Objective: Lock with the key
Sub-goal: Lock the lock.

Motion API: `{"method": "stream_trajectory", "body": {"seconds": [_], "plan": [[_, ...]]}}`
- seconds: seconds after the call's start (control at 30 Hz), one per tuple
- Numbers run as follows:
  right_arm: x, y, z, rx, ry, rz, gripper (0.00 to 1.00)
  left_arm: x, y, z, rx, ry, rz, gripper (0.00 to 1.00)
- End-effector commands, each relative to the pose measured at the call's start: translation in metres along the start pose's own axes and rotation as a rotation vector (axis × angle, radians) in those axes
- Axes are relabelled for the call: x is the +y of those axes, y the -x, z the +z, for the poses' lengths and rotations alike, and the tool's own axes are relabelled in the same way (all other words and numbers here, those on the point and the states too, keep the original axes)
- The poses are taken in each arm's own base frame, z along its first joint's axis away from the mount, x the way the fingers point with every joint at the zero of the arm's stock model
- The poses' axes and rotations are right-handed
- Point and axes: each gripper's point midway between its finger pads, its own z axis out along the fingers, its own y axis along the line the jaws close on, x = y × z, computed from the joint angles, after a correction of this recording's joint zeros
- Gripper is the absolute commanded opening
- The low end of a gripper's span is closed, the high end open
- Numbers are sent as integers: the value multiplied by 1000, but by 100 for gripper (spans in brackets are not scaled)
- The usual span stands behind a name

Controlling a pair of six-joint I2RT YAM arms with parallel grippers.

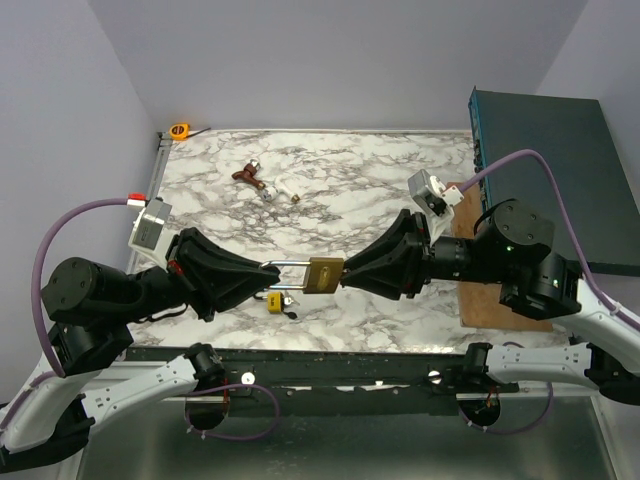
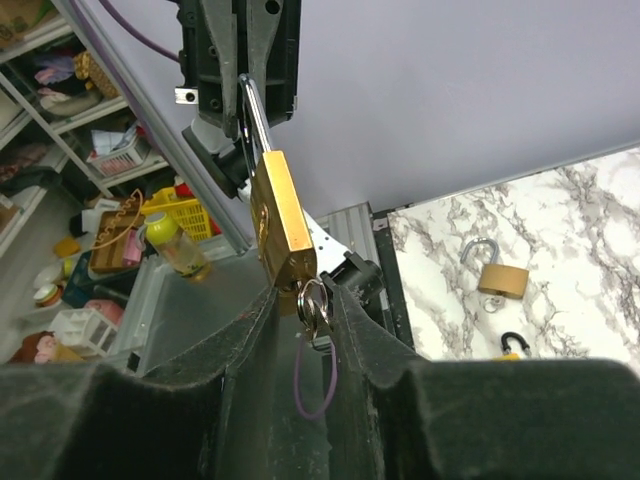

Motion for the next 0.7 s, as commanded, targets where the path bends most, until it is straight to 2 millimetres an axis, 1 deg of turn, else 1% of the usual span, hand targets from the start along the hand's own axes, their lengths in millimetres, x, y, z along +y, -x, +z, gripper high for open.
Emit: {"method": "stream_trajectory", "body": {"seconds": [0.0, 0.07, 0.2, 0.4, 0.67], "plan": [[9, 11, -3, -34, 30, -8, 24, -29, 29, -5, -93, -98, 27, 0], [9, 11, -3, -33, 29, -6, 14, -28, 28, -5, -93, -98, 23, 0], [9, 8, -2, -23, 33, -2, 1, -27, 27, -3, -93, -100, 17, 0], [10, 7, -2, -19, 39, -3, 1, -26, 26, -2, -95, -99, 12, 0], [6, -1, -8, 3, 15, -12, 1, -28, 29, -9, -99, -91, 64, 0]]}}
